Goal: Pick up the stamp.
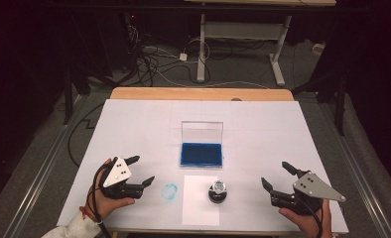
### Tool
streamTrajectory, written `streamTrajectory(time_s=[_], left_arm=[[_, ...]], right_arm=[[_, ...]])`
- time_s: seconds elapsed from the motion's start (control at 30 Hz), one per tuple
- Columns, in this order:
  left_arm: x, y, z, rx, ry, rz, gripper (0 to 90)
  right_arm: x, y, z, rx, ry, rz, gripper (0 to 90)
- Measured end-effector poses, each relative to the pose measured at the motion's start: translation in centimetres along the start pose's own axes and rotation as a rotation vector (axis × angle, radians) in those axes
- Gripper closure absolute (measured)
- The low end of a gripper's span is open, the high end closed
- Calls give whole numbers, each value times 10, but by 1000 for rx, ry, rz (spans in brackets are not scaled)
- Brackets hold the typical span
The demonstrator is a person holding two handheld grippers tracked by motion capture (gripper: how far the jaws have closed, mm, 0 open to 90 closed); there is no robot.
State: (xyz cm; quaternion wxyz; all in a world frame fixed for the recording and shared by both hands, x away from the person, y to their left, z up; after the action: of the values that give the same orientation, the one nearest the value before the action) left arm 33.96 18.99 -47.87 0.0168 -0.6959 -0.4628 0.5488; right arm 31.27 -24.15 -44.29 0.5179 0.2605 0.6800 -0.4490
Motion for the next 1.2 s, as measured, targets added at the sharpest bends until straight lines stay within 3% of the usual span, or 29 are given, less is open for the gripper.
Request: streamTrajectory(time_s=[0.13,0.23,0.37,0.57,0.67,0.9,1.07,1.2], left_arm=[[2,0,-2,3,-23,-1,188],[1,-1,-1,5,1,-3,188],[1,-3,3,14,4,-9,190],[3,-1,6,20,10,-26,192],[2,4,12,27,-41,-9,193],[7,4,12,45,-25,-46,217],[7,6,13,56,-19,-57,218],[7,6,13,57,-21,-56,217]], right_arm=[[2,4,4,-5,0,-18,206],[4,5,5,-2,-2,-29,202],[2,10,4,-22,-7,-42,199],[-3,11,0,-98,26,-96,193],[-8,8,-4,-126,25,-109,193],[-19,13,-48,-256,-45,-250,199],[-12,26,-79,-308,-126,-353,228],[-6,41,-94,-326,-171,-424,244]])
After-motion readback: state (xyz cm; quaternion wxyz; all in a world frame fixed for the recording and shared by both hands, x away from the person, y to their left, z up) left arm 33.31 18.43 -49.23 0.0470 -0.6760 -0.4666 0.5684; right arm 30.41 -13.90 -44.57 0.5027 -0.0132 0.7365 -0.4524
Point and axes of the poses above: each handheld gripper's, and its own axes: y roughly forward along the jaws, x roughly out of its underside, z roughly to its right, the point moved 6 cm from there along y, roughly forward along the jaws, and after that the axes turned 15 degrees about y, right-handed, at the moved point
